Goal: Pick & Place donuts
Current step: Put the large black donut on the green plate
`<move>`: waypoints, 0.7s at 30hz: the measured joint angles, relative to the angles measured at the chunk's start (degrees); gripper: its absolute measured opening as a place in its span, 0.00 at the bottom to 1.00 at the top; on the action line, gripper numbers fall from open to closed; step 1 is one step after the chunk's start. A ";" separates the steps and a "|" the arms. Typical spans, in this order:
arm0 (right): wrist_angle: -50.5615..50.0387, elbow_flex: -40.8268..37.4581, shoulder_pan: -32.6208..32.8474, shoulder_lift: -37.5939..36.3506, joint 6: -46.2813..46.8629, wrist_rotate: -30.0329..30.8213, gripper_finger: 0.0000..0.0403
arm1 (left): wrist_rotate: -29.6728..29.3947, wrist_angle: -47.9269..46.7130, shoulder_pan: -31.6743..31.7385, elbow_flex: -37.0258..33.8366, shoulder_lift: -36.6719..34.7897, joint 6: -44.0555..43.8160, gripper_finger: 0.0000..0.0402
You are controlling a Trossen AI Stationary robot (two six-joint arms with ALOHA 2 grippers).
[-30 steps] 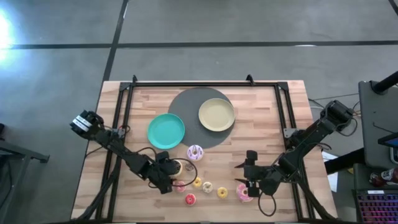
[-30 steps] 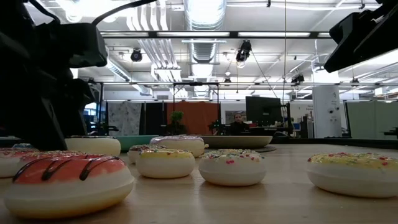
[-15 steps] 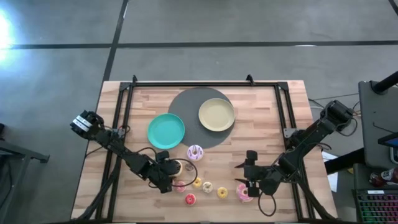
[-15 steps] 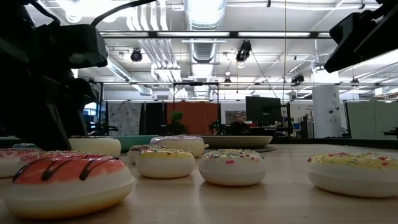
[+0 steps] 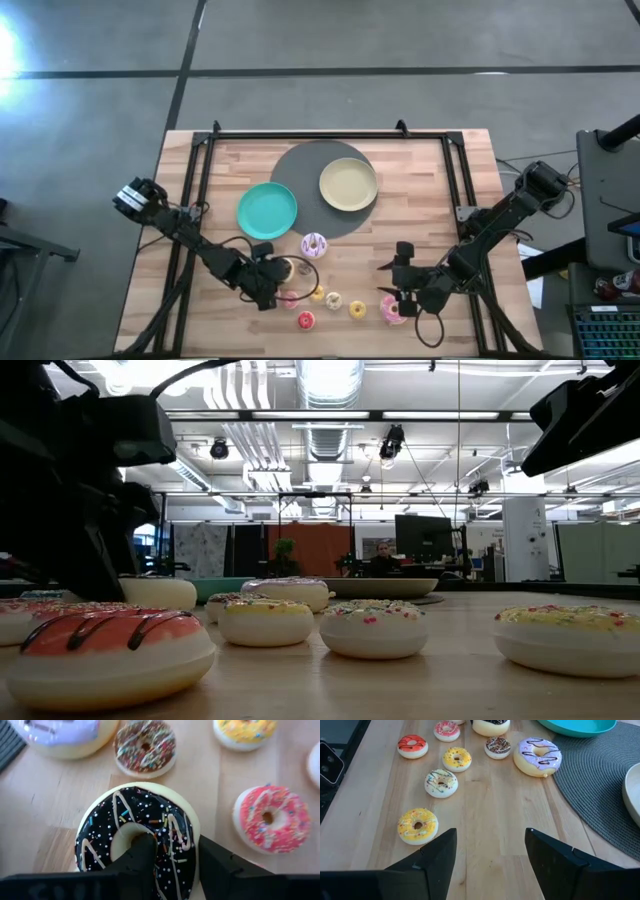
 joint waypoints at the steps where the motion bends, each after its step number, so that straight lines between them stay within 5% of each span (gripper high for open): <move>1: 0.00 0.00 0.00 0.00 0.00 -0.02 0.56 | -0.10 -0.10 0.00 0.27 -0.21 0.33 0.26; 9: 0.02 0.00 0.00 0.00 0.00 0.00 0.56 | -2.39 -4.85 0.00 3.07 -1.13 2.80 0.25; 21: 0.10 0.00 0.00 0.00 0.00 0.00 0.56 | -7.66 -26.70 1.90 11.18 -2.04 5.19 0.25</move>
